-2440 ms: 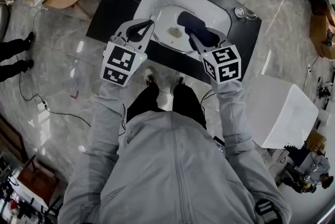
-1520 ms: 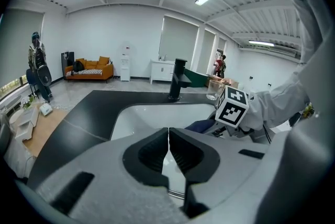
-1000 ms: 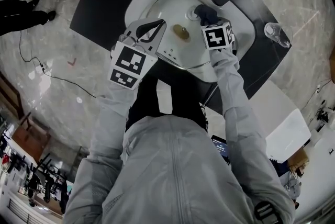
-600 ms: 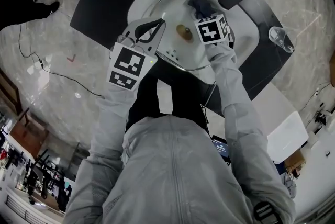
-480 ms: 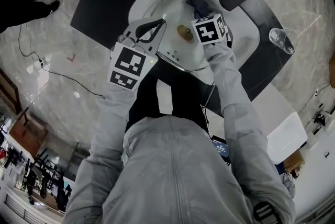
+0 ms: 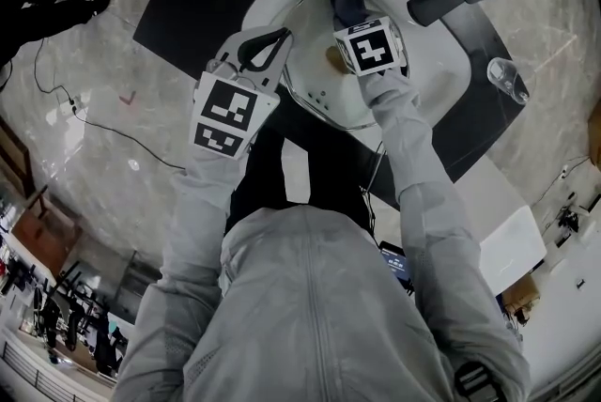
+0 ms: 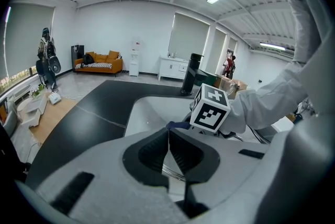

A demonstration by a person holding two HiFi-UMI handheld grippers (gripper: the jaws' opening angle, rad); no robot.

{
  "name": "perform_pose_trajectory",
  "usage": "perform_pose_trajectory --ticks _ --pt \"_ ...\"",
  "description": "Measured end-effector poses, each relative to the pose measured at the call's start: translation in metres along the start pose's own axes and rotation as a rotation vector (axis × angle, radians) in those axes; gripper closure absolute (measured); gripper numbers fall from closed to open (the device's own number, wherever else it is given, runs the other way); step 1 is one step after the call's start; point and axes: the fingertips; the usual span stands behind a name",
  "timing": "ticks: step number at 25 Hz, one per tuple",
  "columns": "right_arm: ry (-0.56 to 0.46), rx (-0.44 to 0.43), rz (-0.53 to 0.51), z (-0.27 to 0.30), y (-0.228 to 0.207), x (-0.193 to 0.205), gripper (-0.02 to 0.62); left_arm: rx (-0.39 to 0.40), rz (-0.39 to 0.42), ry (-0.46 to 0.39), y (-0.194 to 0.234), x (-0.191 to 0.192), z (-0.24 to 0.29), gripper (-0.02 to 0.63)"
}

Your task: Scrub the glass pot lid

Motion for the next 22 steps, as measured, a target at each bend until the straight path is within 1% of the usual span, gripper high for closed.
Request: perform_pose_trajectory --ticks 6,11,16,19,22 --pt "-0.008 -0.087 -0.032 -0.003 0.029 -0.016 0.472 -0.039 -0.012 -0.005 0.013 -0.001 -0.012 0.577" --pt "-0.017 -0.176 -0.074 -0.007 0.067 -0.027 0.471 -0.056 -0.011 -0.010 0.020 -0.002 -0.019 0.577" --pt "-0.019 -0.238 -0.156 -0.020 0.094 -0.030 0.469 -0.050 -0.010 -0.021 0.018 -0.007 -0.020 0.577" --pt "-0.012 -0.298 -0.174 -0.027 0.108 -0.029 0.469 -0.041 -0.007 -0.024 0.015 -0.007 -0.022 0.577" --pt "-0.011 -0.340 -0.194 -0.033 0.118 -0.027 0.469 -0.033 -0.005 -0.025 0.011 -0.007 -0.022 0.577"
Point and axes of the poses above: the fingertips, and each gripper's own axes: z forward along the fingers, y to its left, x out of its underside, and after that the axes turned 10 degrees about -y, right-handed
